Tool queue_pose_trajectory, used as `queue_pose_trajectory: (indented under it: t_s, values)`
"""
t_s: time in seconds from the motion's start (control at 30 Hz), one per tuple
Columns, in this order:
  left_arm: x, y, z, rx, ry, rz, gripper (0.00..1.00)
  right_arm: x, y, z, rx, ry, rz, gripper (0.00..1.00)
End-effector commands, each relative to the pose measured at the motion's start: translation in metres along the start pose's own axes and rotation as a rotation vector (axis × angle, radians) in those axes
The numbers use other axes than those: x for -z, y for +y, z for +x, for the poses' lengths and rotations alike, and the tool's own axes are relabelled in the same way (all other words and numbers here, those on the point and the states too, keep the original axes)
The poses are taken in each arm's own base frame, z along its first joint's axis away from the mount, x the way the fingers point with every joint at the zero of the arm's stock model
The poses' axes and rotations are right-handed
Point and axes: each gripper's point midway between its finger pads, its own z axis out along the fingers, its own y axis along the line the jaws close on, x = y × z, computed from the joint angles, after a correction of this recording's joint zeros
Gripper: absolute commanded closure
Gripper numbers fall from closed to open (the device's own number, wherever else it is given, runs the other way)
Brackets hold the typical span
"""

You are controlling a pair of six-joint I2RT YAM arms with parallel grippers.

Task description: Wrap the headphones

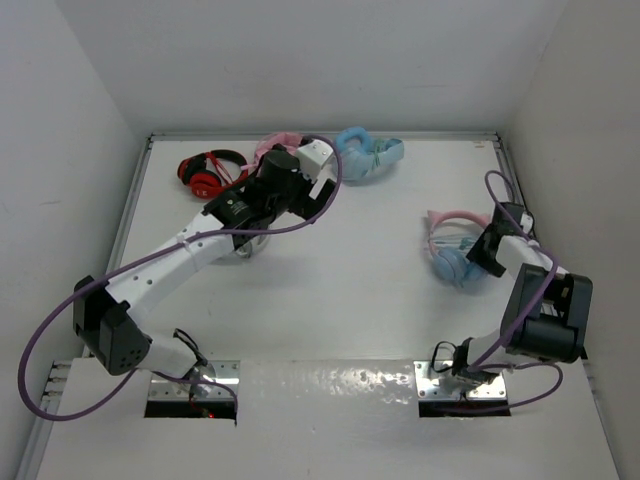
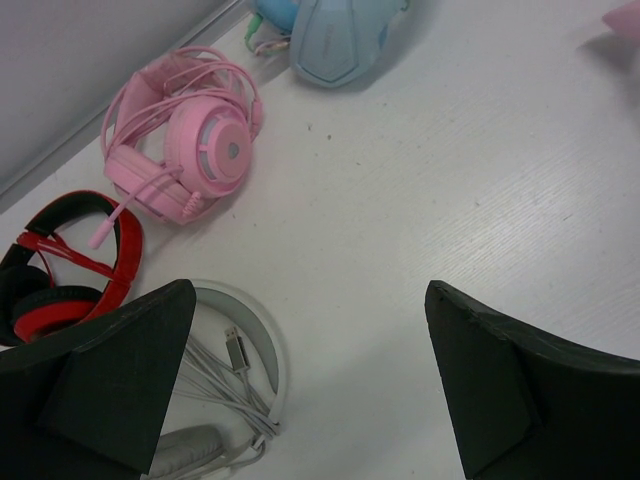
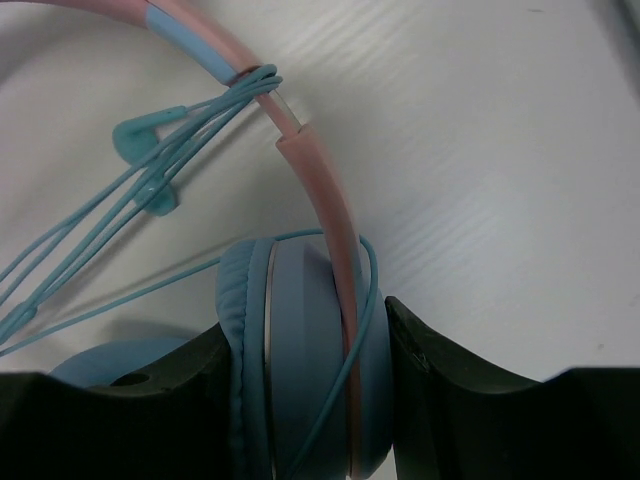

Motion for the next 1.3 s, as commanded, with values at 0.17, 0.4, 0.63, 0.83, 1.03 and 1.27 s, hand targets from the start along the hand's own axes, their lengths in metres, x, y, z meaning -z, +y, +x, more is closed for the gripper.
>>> queue_pose_trajectory:
  t_s: [0.17,0.4,0.63,0.83,1.03,1.27]
  values:
    - [0.02,0.009,-0.027,0.02,-0.102,-0.013,0.04,-0.013,-0.06,-0.016,-0.264,-0.096,0.174,1.0]
    - [0.024,0.011,-0.026,0.019,-0.101,-0.016,0.04,-0.01,-0.058,-0.022,-0.226,-0.091,0.149,0.21]
    - [0.024,0.011,-0.026,0.017,-0.1,-0.016,0.04,0.034,-0.058,-0.066,-0.22,-0.272,0.121,0.01]
    - [0.024,0.016,-0.015,-0.008,-0.066,-0.046,0.04,0.094,-0.044,-0.095,-0.199,-0.436,0.033,0.01]
    - [0.039,0.028,0.053,-0.191,0.079,-0.091,0.04,0.146,-0.015,-0.072,-0.214,-0.568,-0.245,0.01]
    - [0.073,0.031,0.176,-0.358,0.201,-0.076,0.02,0.158,0.006,-0.007,-0.271,-0.604,-0.484,0.01]
